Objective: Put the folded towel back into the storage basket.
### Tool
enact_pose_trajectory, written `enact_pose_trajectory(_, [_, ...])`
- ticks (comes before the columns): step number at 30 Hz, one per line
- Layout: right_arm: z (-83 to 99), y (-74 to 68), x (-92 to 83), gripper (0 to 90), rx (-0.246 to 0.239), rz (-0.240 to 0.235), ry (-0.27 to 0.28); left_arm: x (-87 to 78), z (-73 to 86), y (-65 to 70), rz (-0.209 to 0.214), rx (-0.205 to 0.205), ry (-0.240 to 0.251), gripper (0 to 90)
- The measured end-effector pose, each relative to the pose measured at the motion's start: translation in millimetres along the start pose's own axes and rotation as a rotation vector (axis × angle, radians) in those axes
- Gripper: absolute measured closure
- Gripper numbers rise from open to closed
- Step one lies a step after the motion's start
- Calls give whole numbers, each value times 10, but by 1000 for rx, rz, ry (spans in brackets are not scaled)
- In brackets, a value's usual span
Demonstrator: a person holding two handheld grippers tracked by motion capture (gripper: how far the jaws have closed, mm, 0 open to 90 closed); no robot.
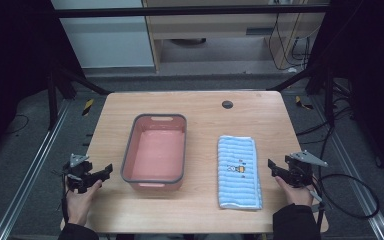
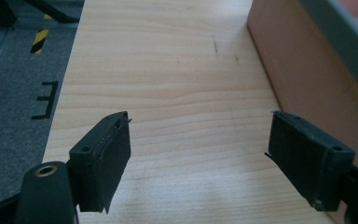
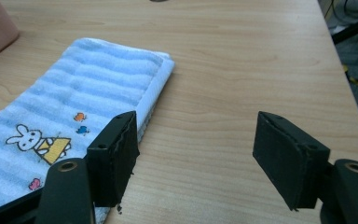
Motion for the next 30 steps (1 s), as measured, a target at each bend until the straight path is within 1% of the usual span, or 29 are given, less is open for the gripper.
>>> enact_pose_trajectory(1, [-3,-10,-10,307,-7,-1,3,-21,-5,10,4,-2,10,196])
enact_pose_trajectory(2, [-3,-10,-10,307,-7,-1,3,-21,-5,10,4,-2,10,196])
enact_pose_trajectory(3, [-6,-21,-17,308,-7,-10,1,-54,-8,18,2,-1,18,196])
enact_pose_trajectory(4, [-13,-46,-26,315,-20,-23,6,-69,-11,21,6,-5,26,200])
enact_pose_trajectory(6, [-20,-54,-27,317,-26,-24,5,-115,-19,27,8,-9,44,203])
enact_pose_trajectory(7, [-32,-71,-31,339,-33,-36,5,-148,-29,32,15,-11,60,217])
enact_pose_trajectory(9, [-37,-79,-33,342,-37,-39,9,-164,-37,35,21,-14,69,220])
enact_pose_trajectory(10, [-52,-98,-46,349,-38,-50,16,-182,-44,42,28,-15,78,232])
enact_pose_trajectory(12, [-65,-107,-53,350,-40,-53,20,-212,-55,58,38,-1,93,234])
enact_pose_trajectory(13, [-89,-131,-70,357,-39,-63,31,-244,-71,78,36,21,100,235])
enact_pose_trajectory(14, [-89,-131,-70,357,-39,-63,31,-244,-71,78,36,21,100,237])
enact_pose_trajectory(15, [-98,-143,-80,362,-41,-70,36,-261,-79,90,33,31,110,237])
enact_pose_trajectory(18, [-139,-199,-102,358,-74,-80,39,-327,-117,143,47,38,132,244])
enact_pose_trajectory(20, [-148,-210,-107,356,-74,-84,40,-345,-127,158,51,40,137,251])
enact_pose_trajectory(21, [-160,-218,-111,355,-82,-84,47,-366,-139,182,57,42,141,251])
enact_pose_trajectory(23, [-187,-249,-136,355,-74,-93,50,-385,-149,211,57,50,141,252])
enact_pose_trajectory(25, [-212,-258,-152,350,-85,-94,58,-402,-158,249,63,57,144,255])
enact_pose_trajectory(26, [-221,-263,-158,349,-81,-97,59,-413,-164,262,64,59,145,255])
enact_pose_trajectory(28, [-247,-264,-176,342,-77,-99,61,-434,-175,297,72,57,148,259])
enact_pose_trajectory(30, [-269,-253,-192,339,-76,-98,70,-461,-189,334,71,69,154,264])
Point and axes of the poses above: each handheld gripper's, and its own axes: x roughly forward along the jaws, z roughly out of its underside, y roughly to its right, the point moved 2 cm from there along x, roughly forward along the jaws, and after that the axes turned 4 degrees about -y, right-handed, at the moved point
